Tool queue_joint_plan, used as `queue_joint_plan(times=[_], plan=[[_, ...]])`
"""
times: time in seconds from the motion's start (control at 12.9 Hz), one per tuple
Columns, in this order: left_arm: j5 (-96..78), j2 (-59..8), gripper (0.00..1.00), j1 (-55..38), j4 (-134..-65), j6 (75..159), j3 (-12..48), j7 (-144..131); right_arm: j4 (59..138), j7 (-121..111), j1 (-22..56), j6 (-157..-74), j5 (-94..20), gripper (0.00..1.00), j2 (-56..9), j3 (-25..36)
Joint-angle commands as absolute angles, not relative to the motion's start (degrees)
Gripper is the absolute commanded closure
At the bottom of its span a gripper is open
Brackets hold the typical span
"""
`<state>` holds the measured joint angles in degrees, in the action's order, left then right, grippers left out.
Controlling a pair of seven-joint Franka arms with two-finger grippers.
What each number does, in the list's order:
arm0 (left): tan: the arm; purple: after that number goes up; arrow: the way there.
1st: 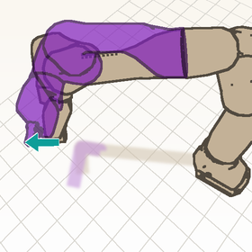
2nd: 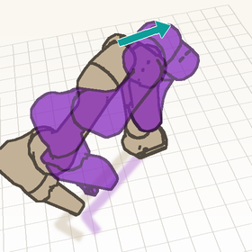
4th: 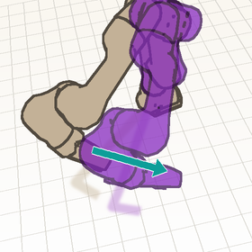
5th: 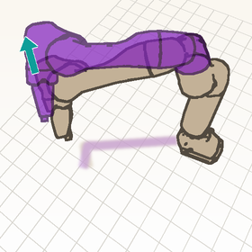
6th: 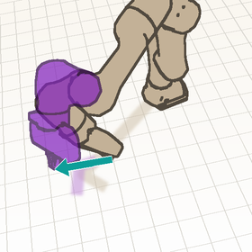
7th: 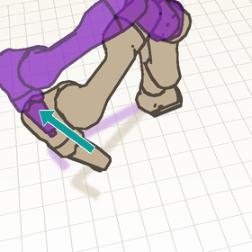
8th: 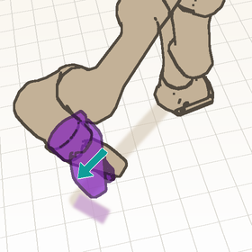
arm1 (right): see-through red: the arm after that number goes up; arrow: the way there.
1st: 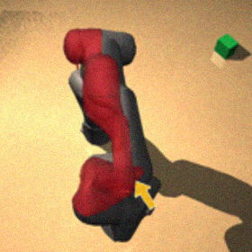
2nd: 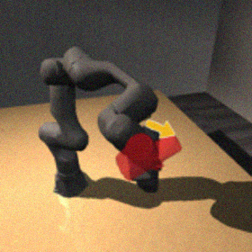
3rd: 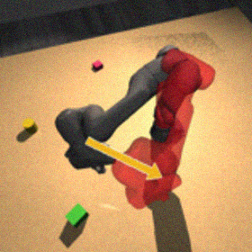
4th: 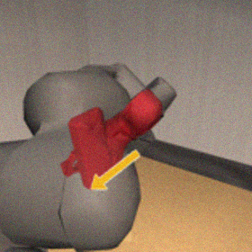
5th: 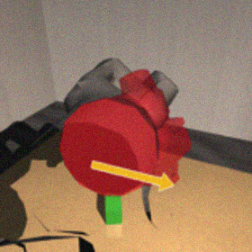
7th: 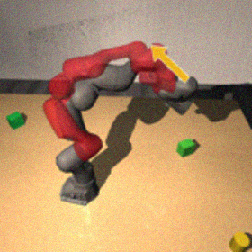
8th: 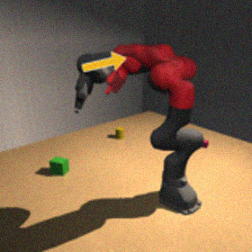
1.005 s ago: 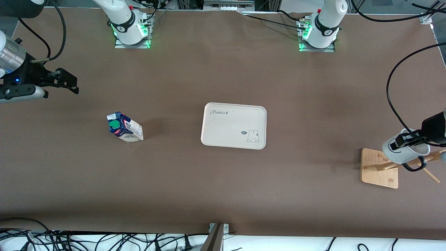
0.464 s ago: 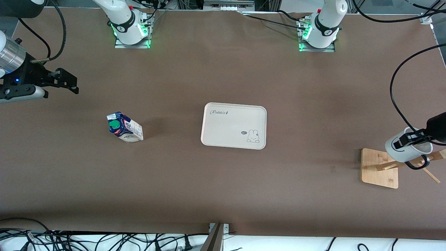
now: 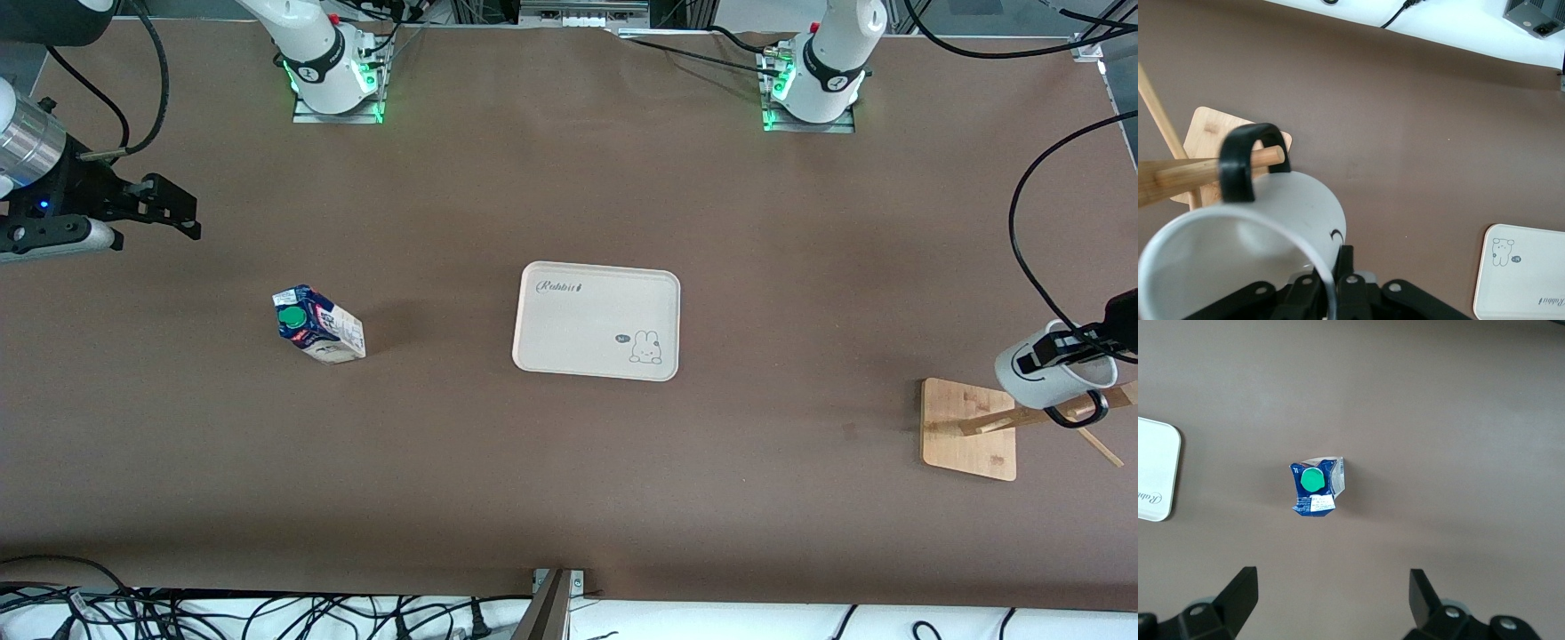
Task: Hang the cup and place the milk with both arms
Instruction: 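Hang the mug handle on a stand peg and open the left gripper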
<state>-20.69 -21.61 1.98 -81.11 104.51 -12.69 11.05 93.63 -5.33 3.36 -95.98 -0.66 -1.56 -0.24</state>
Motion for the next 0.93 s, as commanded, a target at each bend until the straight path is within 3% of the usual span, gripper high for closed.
queue_joint_plan(times=[0.0,0.85], plan=[[-23.9,-20.3,0.0,1.9,-82.6,103.5,-13.7,14.0,92.4,-5.2,2.9,-95.5,-0.6,0.0,-1.9,-0.8],[-13.0,-16.3,0.0,-1.7,-78.8,90.6,-11.5,13.1,92.4,-5.2,2.9,-95.5,-0.6,0.0,-1.9,-0.8]])
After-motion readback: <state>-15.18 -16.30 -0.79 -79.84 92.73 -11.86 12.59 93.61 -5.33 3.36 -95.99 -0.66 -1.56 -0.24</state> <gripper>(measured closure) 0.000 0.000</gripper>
